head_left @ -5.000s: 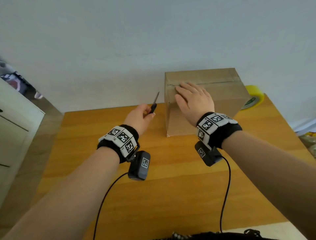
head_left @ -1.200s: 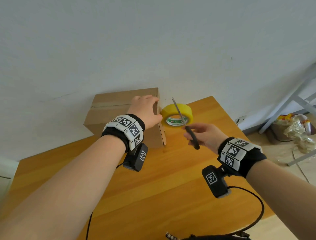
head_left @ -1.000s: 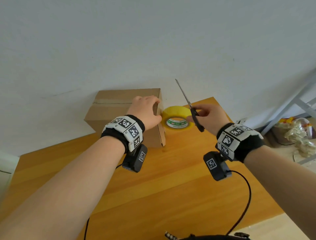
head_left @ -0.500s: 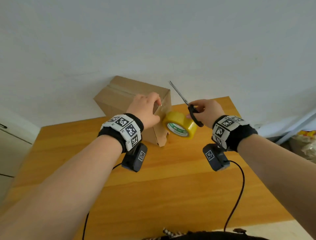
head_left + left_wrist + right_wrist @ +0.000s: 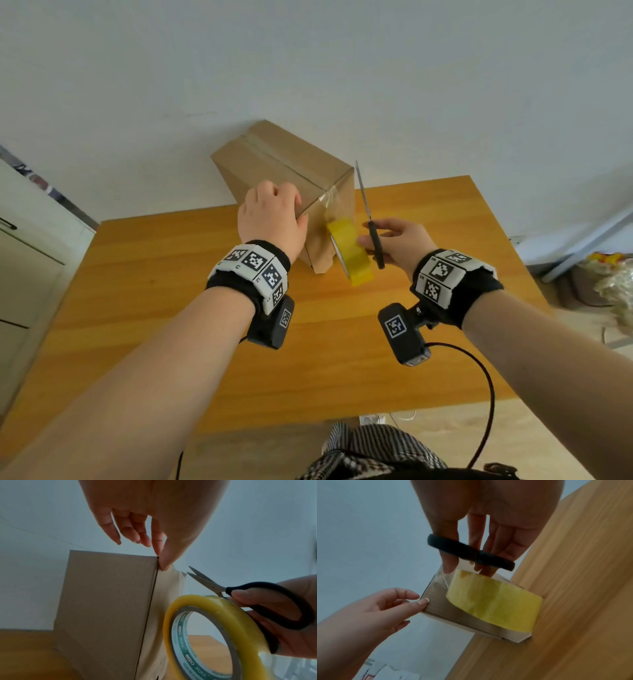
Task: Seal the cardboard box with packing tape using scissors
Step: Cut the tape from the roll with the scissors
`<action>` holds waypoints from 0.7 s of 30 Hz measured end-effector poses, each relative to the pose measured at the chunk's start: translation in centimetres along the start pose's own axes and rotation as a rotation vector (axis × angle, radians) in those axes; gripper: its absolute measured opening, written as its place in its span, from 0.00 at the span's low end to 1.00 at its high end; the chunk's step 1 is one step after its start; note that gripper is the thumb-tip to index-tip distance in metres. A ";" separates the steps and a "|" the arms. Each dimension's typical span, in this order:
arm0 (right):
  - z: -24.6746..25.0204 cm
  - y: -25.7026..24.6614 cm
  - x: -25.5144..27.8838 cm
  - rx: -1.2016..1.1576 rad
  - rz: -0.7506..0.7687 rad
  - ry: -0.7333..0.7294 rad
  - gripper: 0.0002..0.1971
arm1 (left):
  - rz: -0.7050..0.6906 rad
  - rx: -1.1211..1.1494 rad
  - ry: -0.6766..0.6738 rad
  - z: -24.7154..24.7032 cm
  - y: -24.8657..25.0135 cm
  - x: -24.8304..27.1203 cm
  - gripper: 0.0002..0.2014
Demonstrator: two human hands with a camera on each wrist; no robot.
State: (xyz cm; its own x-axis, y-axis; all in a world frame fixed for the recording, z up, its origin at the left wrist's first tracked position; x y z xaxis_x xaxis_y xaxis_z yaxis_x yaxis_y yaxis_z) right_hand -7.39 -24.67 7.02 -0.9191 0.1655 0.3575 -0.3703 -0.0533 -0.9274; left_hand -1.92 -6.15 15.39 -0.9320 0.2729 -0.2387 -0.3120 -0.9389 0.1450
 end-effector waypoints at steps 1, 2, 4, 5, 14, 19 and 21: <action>-0.4 0.1 0.2 0.017 0.002 0.009 0.23 | 0.015 -0.003 0.008 0.1 -0.4 0.3 0.13; -0.7 0.2 0.4 0.039 0.005 0.018 0.25 | 0.029 -0.004 0.008 0.1 -0.8 0.7 0.14; -1.5 0.5 0.6 0.057 0.002 0.028 0.27 | 0.050 -0.005 -0.004 0.2 -1.8 1.5 0.14; -1.9 0.7 0.7 0.049 -0.005 0.030 0.27 | 0.065 -0.010 -0.016 0.3 -2.3 1.8 0.14; -2.7 1.9 0.6 -0.111 -0.026 -0.008 0.26 | 0.254 0.215 -0.388 -3.2 -4.2 3.4 0.20; -2.1 2.0 0.1 -0.086 -0.035 -0.087 0.25 | 0.316 0.537 -0.467 -5.6 -0.4 3.4 0.23; -1.9 2.1 0.0 -0.079 -0.042 -0.118 0.25 | 0.407 0.650 -0.451 -6.3 0.3 3.2 0.19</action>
State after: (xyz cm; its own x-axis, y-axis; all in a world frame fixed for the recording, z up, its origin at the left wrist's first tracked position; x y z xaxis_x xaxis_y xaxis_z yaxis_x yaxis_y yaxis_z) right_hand -7.89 -22.90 4.81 -0.9143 0.0488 0.4021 -0.4011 0.0293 -0.9156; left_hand -3.87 -6.86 8.59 -0.9346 0.1294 0.3312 0.1439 -0.7142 0.6850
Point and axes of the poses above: each hand's wrist, its own x-axis away from the middle knuckle, its own z-axis out of the back of the hand, y = z × x, the point moved 7 cm from there along -x, towards the middle knuckle, and after that the axes turned 4 degrees about -y, right-handed, at the moved point
